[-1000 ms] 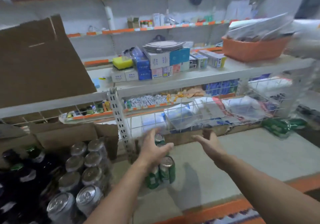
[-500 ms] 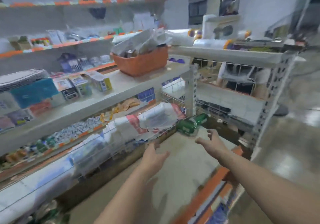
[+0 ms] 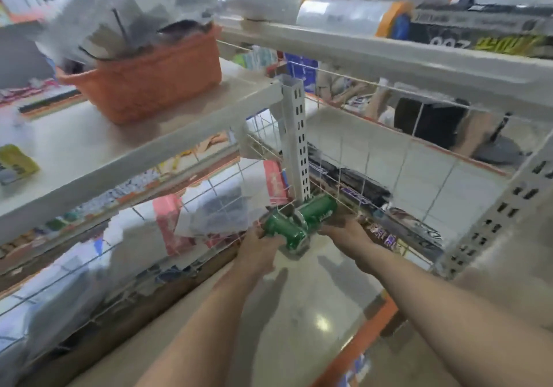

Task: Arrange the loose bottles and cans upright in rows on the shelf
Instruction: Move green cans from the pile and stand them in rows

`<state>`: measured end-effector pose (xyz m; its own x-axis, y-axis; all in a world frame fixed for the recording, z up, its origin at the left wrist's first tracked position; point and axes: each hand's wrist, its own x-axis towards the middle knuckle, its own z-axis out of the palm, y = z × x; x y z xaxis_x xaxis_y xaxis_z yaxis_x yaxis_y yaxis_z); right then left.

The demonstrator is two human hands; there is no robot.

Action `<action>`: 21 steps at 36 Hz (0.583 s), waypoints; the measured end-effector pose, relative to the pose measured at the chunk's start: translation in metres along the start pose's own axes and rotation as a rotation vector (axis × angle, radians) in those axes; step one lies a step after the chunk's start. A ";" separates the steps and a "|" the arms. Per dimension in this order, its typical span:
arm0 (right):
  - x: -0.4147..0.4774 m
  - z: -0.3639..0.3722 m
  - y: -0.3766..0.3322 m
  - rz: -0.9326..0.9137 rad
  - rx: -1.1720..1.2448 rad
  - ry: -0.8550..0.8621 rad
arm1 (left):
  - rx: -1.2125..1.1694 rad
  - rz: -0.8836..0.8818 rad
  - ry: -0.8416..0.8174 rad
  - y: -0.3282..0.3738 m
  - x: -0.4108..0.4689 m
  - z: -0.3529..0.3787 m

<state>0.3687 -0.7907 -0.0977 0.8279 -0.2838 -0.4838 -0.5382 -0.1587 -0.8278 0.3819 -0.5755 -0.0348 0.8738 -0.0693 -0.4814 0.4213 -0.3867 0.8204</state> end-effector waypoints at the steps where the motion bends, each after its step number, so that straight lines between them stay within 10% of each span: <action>1: 0.001 0.003 -0.006 0.004 0.024 -0.010 | -0.020 -0.030 0.000 -0.001 0.005 0.003; 21: 0.057 0.047 -0.023 0.193 0.428 0.268 | -0.014 -0.185 0.132 -0.019 0.058 0.061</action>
<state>0.4358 -0.7582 -0.1192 0.6207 -0.5099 -0.5956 -0.5180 0.3035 -0.7997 0.4102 -0.6281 -0.0972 0.8051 0.1230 -0.5803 0.5800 -0.3683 0.7266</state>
